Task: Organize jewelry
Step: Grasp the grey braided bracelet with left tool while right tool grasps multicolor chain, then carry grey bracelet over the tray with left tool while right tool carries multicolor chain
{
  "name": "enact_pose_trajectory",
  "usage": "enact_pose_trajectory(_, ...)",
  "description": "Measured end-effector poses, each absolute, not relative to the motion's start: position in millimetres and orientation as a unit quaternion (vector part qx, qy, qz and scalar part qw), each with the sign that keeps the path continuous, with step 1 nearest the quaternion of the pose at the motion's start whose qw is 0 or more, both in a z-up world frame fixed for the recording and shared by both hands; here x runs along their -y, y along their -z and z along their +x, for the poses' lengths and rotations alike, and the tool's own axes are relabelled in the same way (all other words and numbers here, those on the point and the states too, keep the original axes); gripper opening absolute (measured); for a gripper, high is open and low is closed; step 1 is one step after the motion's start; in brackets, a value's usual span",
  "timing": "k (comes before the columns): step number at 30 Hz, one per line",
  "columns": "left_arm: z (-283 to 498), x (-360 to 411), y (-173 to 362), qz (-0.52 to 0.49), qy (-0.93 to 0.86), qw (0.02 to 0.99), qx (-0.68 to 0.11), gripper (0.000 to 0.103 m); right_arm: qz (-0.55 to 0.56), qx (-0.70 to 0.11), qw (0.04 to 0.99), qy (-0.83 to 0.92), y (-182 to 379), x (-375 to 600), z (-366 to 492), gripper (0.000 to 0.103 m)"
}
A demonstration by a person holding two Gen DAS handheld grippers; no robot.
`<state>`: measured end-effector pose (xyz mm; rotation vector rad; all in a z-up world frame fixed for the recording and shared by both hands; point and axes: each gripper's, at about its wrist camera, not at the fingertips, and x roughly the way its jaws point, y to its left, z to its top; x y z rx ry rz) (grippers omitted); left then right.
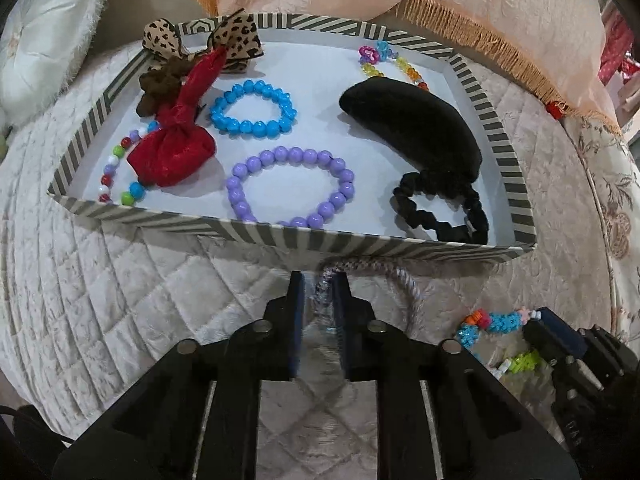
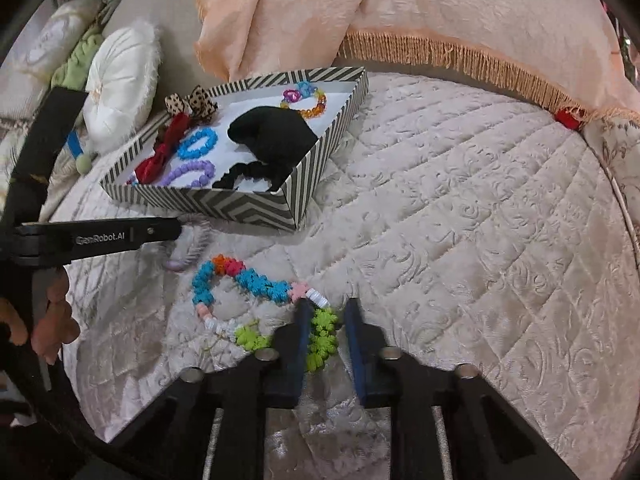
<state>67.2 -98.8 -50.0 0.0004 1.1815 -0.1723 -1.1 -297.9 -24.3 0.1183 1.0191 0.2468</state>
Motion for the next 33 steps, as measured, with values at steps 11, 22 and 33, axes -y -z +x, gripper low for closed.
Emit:
enact_pose_trajectory(11,41.9,67.7,3.2,-0.026,0.116,0.839,-0.531,0.006,0.079,-0.43,0.888,-0.142,-42.3,294.5,-16.1,0.013)
enact_pose_trajectory(22,31.0,43.9,-42.7,-0.019,0.096,0.867,-0.489,0.006,0.053,-0.4,0.904,-0.145,-91.6,284.2,-17.1,0.013)
enact_pose_trajectory(33,29.3,29.0,-61.3,-0.01,0.08,0.88,-0.467,0.006,0.039,-0.392,0.905,-0.161,-107.4,261.3,-16.1,0.013)
